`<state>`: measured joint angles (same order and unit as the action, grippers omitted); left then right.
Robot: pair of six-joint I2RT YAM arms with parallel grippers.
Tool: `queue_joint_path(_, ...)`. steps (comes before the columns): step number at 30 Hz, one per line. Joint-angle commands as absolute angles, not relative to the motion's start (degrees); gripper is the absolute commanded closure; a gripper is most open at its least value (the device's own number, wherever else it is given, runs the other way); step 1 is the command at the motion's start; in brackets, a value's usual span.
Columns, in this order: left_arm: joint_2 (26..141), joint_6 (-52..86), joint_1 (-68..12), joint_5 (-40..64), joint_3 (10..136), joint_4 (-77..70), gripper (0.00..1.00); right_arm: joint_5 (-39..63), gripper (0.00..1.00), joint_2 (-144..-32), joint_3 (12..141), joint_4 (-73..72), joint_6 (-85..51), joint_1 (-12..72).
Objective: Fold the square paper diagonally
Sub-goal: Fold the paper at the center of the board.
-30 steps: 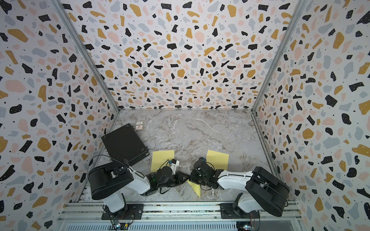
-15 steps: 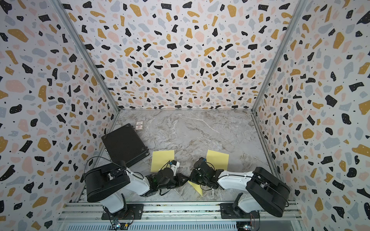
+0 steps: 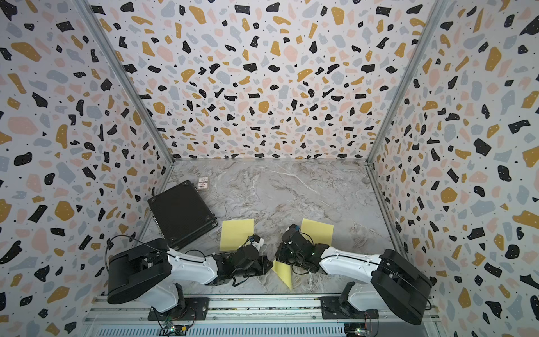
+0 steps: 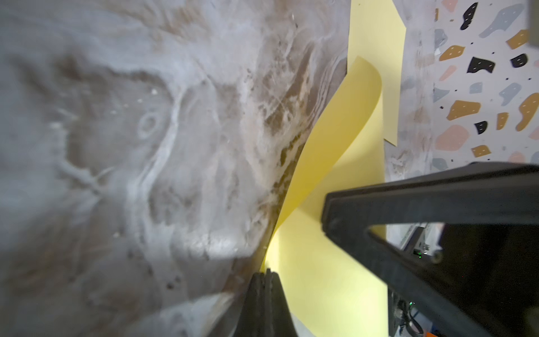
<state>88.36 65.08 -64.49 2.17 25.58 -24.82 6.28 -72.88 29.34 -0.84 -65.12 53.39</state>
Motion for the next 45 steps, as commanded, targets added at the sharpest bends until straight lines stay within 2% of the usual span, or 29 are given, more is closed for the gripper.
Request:
queue_joint_path(1, 87.55, 62.59, -64.86, -0.87, 25.82, -14.48, 1.00, 3.89, 0.82, -69.73, 33.15, 9.15, -60.19, 53.66)
queue_joint_path(10, 86.58, 61.61, -65.27, -1.84, 26.37, -11.87, 1.00, 7.95, 0.62, -68.20, 34.17, 17.58, -53.44, 53.64)
queue_joint_path(22, 86.18, 61.44, -65.61, -2.29, 26.45, -11.34, 1.00, 13.04, 0.61, -69.77, 29.38, 9.75, -54.84, 53.71)
queue_joint_path(27, 86.54, 61.44, -65.75, -2.39, 26.54, -11.60, 1.00, 13.32, 0.60, -69.75, 29.62, 11.42, -54.32, 53.79)
queue_joint_path(30, 86.44, 61.48, -65.81, -2.42, 26.54, -11.60, 1.00, 12.21, 0.51, -68.22, 29.96, 14.49, -54.73, 53.78)
queue_joint_path(33, 86.18, 61.46, -65.76, -2.55, 26.39, -11.69, 1.00, 10.68, 0.38, -66.03, 30.04, 18.02, -55.68, 53.79)
queue_joint_path(40, 84.87, 62.14, -65.85, -3.71, 25.75, -11.89, 1.00, 10.81, 0.36, -63.16, 27.64, 19.51, -59.84, 53.88)
queue_joint_path(45, 84.55, 63.87, -65.84, -6.27, 25.59, -10.56, 1.00, 11.51, 0.33, -61.15, 24.39, 12.86, -64.10, 54.17)
